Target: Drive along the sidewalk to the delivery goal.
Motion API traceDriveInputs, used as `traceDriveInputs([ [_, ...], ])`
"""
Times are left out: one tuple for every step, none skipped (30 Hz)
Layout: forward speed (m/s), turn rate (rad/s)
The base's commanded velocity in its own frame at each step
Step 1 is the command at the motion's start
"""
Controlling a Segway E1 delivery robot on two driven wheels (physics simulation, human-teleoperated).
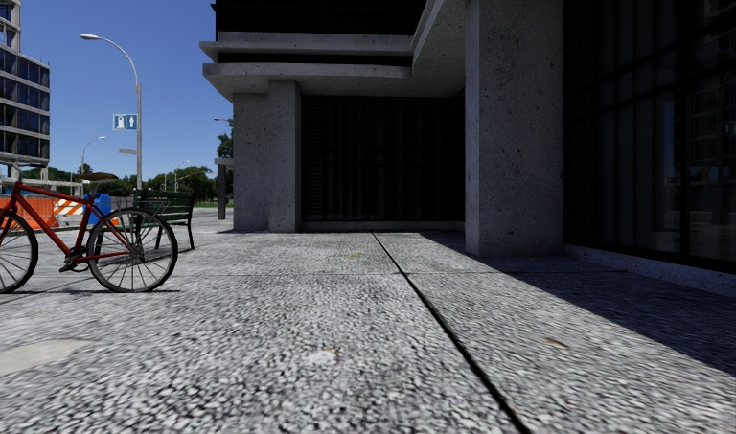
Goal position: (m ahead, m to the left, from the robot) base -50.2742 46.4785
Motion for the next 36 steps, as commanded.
traceDriveInputs([
  [0.00,0.00],
  [0.00,0.00],
  [0.00,0.00],
  [0.00,0.00],
  [0.00,0.00],
  [0.00,0.00],
  [0.00,0.00],
  [0.00,0.00],
  [0.00,0.00],
  [0.00,0.00],
  [0.00,0.00],
  [0.00,0.00],
  [0.00,0.00],
  [0.00,0.00],
  [0.00,0.00],
  [0.00,0.00],
  [0.00,0.00],
  [0.00,0.00],
  [0.00,0.00],
  [0.00,0.00],
  [0.00,0.00],
  [0.00,0.00],
  [0.00,0.00],
  [0.00,0.00],
  [0.00,0.00],
  [0.00,0.00],
  [0.00,0.00],
  [0.00,0.00],
  [0.00,0.00],
  [0.00,0.00],
  [0.00,-0.17],
  [0.00,-0.17],
  [0.00,-0.76],
  [0.00,-0.34],
  [0.00,0.00],
  [0.00,0.00],
])
